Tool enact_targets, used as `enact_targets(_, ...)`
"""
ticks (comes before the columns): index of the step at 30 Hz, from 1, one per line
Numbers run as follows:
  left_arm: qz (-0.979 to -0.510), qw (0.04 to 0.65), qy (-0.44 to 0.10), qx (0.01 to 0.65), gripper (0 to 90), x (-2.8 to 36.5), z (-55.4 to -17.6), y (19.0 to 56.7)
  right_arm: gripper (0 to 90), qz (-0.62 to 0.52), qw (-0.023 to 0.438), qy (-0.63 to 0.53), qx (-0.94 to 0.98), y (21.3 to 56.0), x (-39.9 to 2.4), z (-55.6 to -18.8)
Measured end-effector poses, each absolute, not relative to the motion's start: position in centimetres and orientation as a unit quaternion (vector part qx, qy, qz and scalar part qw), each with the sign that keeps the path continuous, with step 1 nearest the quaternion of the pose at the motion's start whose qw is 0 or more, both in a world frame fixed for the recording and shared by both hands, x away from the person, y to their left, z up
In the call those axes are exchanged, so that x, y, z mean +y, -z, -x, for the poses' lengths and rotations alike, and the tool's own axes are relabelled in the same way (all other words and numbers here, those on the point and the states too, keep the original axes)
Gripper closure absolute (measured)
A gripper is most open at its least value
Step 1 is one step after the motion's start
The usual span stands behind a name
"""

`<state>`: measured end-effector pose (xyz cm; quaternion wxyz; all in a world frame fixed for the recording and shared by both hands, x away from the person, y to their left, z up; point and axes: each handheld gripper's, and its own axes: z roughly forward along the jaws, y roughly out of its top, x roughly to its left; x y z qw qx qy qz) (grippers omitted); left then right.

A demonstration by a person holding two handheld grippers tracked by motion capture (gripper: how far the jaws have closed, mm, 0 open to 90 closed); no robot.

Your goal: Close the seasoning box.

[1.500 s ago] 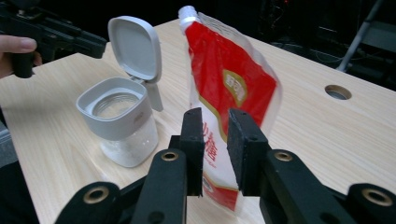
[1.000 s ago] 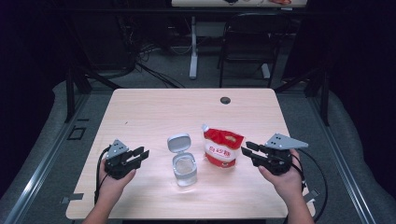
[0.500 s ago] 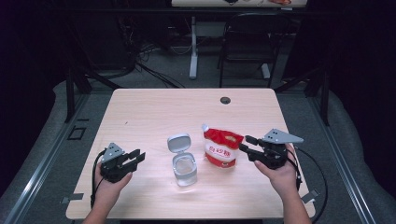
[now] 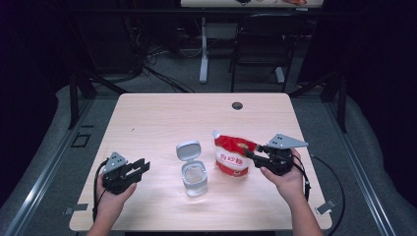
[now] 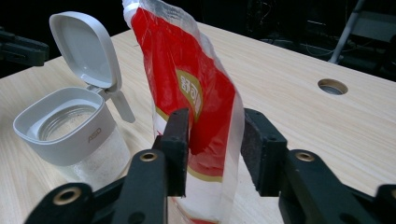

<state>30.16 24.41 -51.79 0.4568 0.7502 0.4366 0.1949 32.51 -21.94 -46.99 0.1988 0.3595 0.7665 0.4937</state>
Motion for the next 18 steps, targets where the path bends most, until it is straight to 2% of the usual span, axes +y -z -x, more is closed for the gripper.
enact_targets(5, -0.752, 0.455, -0.196, 0.434, 70.1, 24.28, -30.16, 51.77, 73.4, -0.351, 0.203, -0.495, 0.769, 47.23, -21.69, -32.51)
enact_targets(11, -0.757, 0.45, -0.197, 0.431, 71.0, 24.2, -30.26, 51.84, 86.6, -0.347, 0.204, -0.49, 0.773, 47.15, -21.61, -32.27)
enact_targets(18, -0.755, 0.453, -0.196, 0.431, 71.3, 24.19, -30.31, 51.67, 88.7, -0.35, 0.249, -0.464, 0.775, 46.9, -20.92, -31.65)
